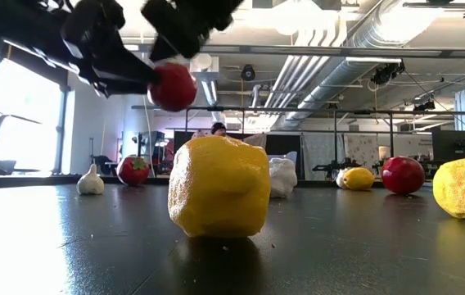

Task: Sort produce into baskets
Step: Put the bottom tomato into the dark green bin

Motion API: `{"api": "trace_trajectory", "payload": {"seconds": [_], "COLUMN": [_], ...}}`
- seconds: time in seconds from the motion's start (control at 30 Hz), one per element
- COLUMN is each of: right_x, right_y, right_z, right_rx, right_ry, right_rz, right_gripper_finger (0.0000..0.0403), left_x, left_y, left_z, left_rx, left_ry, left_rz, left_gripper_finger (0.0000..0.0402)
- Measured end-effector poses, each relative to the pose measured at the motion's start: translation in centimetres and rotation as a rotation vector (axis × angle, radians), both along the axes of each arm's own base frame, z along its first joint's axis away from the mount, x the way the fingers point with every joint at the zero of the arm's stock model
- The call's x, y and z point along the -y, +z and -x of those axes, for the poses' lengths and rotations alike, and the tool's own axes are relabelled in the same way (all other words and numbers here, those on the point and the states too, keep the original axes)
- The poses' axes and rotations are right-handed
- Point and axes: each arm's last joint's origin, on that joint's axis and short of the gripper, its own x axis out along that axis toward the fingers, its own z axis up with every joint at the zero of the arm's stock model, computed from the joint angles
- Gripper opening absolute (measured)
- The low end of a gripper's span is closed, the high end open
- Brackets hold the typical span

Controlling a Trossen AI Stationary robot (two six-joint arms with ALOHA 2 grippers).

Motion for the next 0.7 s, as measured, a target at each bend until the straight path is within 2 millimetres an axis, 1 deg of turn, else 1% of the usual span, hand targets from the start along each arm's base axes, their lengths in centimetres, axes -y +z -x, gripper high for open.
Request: {"api": "trace_trajectory", "payload": {"seconds": [0.1, 0.2, 0.33, 0.37, 0.53, 0.7], "right_x": [0.6, 0.8, 1.1, 1.2, 2.1, 3.7], "right_y": [-1.0, -2.4, -4.8, -5.4, -7.7, -9.3], "right_z": [0.3, 0.9, 2.0, 2.2, 3.1, 2.9], "right_rx": [-0.004, -0.015, -0.020, -0.027, -0.071, -0.133], "right_ry": [-0.056, -0.090, -0.130, -0.139, -0.131, -0.041], "right_rz": [-0.015, -0.023, -0.081, -0.087, -0.214, -0.387], "right_gripper_finger": [0.0140, 0.0092, 0.0019, 0.0010, 0.0008, 0.0003], "left_x": [-0.5, -1.1, -1.6, -1.6, -1.7, -1.5], "left_y": [-0.2, -0.2, -0.1, 0.0, 0.7, 1.9], "left_z": [0.0, -0.1, -0.1, -0.1, 0.2, 0.9], "left_rx": [-0.027, -0.033, -0.031, -0.027, 0.005, 0.059], "left_ry": [0.016, 0.035, 0.036, 0.027, -0.013, -0.062], "left_rz": [-0.025, -0.043, -0.051, -0.051, -0.047, -0.049], "left_gripper_finger": [0.0179, 0.0179, 0.0179, 0.0179, 0.0179, 0.0179]}}
